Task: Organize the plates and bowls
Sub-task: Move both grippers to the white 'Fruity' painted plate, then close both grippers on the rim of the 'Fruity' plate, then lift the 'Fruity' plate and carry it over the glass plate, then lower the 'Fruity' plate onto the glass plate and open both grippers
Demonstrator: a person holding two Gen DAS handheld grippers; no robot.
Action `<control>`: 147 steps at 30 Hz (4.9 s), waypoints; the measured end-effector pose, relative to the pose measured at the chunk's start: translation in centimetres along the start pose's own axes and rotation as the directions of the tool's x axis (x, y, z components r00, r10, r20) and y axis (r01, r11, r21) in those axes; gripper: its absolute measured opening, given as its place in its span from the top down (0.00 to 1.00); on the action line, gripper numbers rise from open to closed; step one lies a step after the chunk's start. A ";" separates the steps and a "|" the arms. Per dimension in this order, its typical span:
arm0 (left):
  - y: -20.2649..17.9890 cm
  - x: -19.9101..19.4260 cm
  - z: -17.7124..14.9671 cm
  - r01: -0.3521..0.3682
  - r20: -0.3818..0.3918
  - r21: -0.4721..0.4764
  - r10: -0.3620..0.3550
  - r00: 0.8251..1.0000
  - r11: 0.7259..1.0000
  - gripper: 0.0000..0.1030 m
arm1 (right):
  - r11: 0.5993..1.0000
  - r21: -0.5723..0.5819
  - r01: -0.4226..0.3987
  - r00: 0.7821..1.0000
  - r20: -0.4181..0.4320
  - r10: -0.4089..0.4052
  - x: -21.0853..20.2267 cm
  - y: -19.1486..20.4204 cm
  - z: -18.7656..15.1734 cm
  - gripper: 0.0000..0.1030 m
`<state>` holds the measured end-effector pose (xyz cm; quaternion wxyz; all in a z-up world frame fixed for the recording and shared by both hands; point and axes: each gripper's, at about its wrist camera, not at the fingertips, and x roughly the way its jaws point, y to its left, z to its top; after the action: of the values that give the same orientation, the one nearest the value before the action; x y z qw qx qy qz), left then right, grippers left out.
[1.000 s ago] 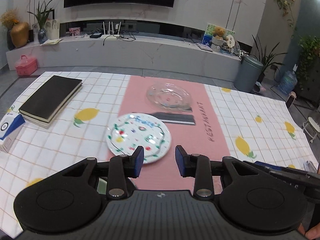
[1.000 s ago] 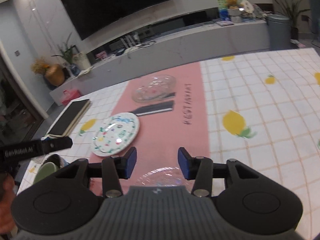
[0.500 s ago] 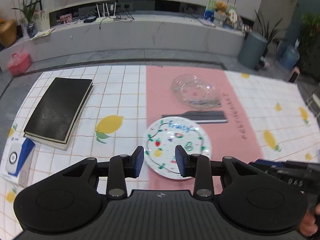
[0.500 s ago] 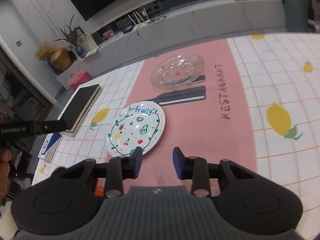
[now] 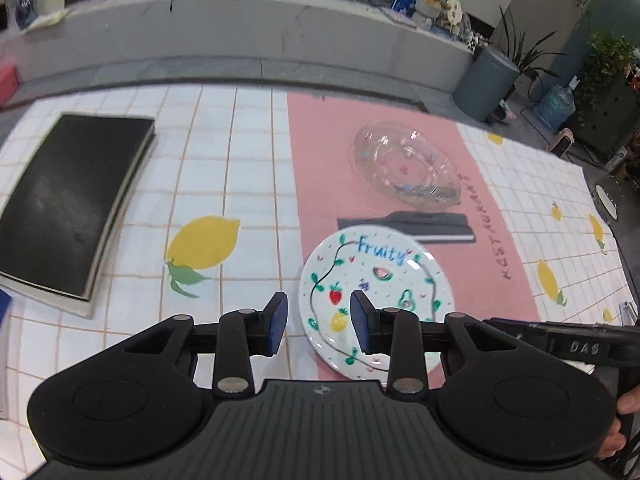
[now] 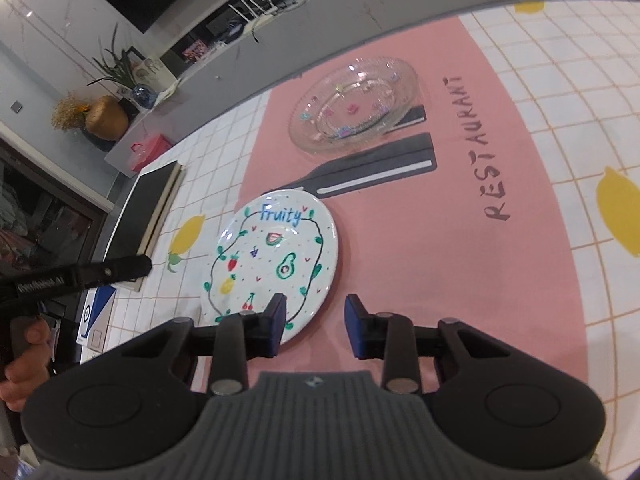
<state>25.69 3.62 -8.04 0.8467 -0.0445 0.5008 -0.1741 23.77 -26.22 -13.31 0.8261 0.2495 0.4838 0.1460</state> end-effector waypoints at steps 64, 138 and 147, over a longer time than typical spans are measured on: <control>-9.3 -6.4 -1.0 0.036 0.031 0.094 -0.039 0.999 0.995 0.84 | 0.980 0.150 -0.134 0.986 0.117 0.117 -9.9 -2.9 -1.8 0.93; -20.3 -2.0 -15.9 -0.116 0.015 0.100 0.115 0.993 0.988 0.80 | 0.987 0.089 0.133 0.982 0.122 -0.143 -13.1 -10.9 -10.6 0.92; -19.6 -1.5 -17.2 -0.135 -0.024 0.070 0.137 0.990 0.988 0.71 | 0.987 0.084 0.136 0.980 0.138 -0.147 -13.7 -10.7 -11.3 0.90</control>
<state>5.23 -12.54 -10.43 0.8503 0.0211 0.5085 -0.1337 7.20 -38.66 -13.88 0.8572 0.2546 0.4448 0.0504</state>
